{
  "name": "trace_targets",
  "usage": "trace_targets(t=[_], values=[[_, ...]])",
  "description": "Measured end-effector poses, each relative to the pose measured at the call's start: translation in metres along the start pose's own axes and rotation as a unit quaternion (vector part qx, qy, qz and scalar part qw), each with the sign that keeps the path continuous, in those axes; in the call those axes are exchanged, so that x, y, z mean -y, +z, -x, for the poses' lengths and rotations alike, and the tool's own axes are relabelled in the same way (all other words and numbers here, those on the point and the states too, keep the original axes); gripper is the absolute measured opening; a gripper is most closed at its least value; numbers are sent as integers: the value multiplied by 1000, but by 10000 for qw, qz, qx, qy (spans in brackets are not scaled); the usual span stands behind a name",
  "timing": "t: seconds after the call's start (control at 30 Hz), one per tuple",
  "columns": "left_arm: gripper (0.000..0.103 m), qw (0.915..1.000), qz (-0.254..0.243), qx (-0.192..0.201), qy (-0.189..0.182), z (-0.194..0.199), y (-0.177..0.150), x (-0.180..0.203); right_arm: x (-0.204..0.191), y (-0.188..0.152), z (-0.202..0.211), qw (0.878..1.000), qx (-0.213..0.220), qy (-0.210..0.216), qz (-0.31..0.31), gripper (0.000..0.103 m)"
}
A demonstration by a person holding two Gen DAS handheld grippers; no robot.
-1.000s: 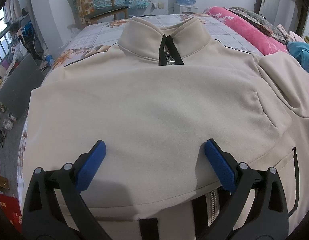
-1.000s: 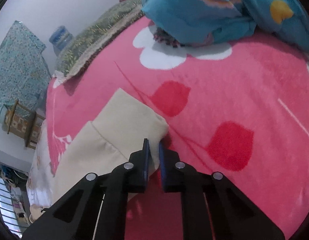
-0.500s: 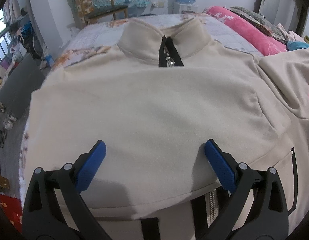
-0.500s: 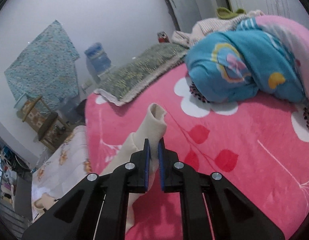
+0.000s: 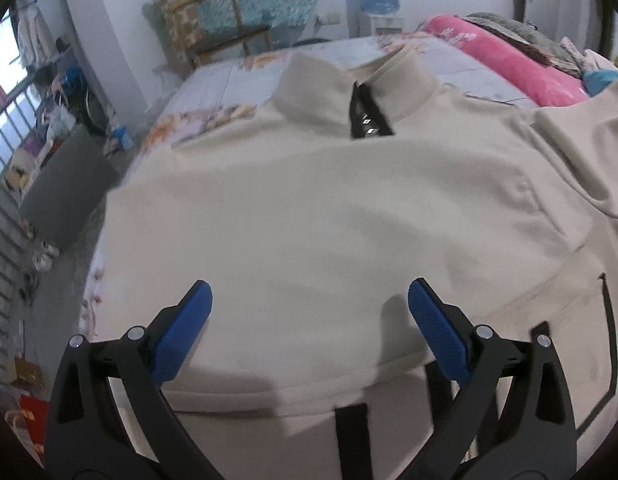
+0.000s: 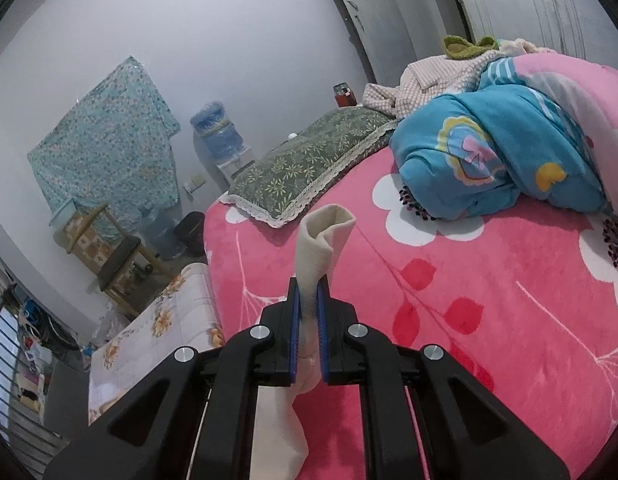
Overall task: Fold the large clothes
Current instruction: 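Grasp the sleeve cuff on the pink blanket with the right tool and lift, then carry the held sleeve over the sweatshirt body with the right tool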
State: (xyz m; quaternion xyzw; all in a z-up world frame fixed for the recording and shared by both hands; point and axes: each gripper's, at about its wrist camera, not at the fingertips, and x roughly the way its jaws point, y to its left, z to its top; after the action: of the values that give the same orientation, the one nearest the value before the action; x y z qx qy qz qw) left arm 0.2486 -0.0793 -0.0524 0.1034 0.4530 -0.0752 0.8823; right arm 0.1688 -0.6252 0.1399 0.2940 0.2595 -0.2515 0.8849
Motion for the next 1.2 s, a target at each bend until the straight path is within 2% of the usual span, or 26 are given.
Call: trace_targets(t=[0.13,0.83,1.2], values=[[95,9998,143,-35,-99,-8,-3,-4,3,-1,0,10000,-24,-13,-30,8],[96,9996,177,68,-218,-12,-5,-6,9,-11,-9,10000,-97,-1,-5,8],[96,9996,183,70,-221,-13,-5,-6,-7,-22,-12,9997,-210,119,108,8]])
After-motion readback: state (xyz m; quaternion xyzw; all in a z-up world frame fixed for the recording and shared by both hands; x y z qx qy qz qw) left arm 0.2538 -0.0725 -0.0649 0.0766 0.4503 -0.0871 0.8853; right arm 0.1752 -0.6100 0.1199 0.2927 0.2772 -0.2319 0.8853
